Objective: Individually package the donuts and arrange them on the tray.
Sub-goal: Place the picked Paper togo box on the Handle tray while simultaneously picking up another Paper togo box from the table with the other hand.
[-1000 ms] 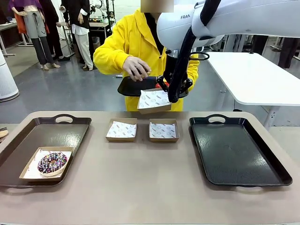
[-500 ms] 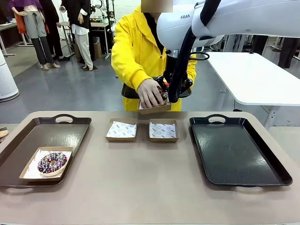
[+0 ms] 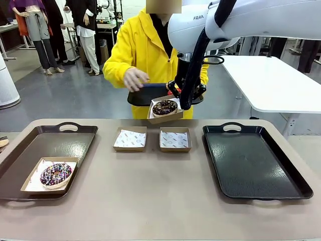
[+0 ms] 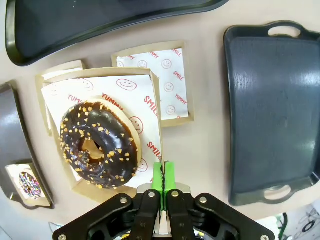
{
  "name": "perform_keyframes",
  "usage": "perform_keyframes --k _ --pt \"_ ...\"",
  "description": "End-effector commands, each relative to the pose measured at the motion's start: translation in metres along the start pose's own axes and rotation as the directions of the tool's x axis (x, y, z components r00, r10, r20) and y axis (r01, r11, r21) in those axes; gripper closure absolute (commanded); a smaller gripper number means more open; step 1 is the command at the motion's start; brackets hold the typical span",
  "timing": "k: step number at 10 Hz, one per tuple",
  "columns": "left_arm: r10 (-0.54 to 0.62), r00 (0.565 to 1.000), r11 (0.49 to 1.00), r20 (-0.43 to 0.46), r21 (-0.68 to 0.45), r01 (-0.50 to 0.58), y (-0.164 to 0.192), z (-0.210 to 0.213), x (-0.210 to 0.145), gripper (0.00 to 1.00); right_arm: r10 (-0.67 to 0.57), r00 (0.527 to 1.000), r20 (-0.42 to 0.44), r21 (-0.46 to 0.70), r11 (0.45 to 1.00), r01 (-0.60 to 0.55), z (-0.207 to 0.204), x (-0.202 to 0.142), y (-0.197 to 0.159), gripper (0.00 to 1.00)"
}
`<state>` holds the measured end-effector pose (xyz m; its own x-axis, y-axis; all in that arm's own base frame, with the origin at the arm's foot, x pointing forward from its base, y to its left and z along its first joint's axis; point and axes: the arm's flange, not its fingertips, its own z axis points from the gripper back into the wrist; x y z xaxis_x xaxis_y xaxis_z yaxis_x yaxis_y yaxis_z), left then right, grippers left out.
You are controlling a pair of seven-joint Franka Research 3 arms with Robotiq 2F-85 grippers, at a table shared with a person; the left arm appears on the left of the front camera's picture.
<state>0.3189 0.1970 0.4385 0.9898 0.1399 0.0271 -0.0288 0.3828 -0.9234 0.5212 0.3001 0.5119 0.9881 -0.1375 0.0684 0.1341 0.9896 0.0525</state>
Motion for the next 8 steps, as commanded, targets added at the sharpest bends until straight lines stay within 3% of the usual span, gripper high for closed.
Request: perform_keyframes --k 1,8 --pt "-0.003 1.000 1.000 0.005 -0.012 0.003 -0.0004 0.0016 -0.0006 0.00 -0.008 1.000 -0.002 0.016 1.000 0.008 0.0025 -0.0001 -0.0003 1.00" --pt "-0.003 1.000 1.000 0.005 -0.012 0.003 -0.0004 0.0016 -0.0006 0.00 -0.008 1.000 -0.002 0.016 1.000 0.008 0.0025 -0.0001 -0.0003 1.00"
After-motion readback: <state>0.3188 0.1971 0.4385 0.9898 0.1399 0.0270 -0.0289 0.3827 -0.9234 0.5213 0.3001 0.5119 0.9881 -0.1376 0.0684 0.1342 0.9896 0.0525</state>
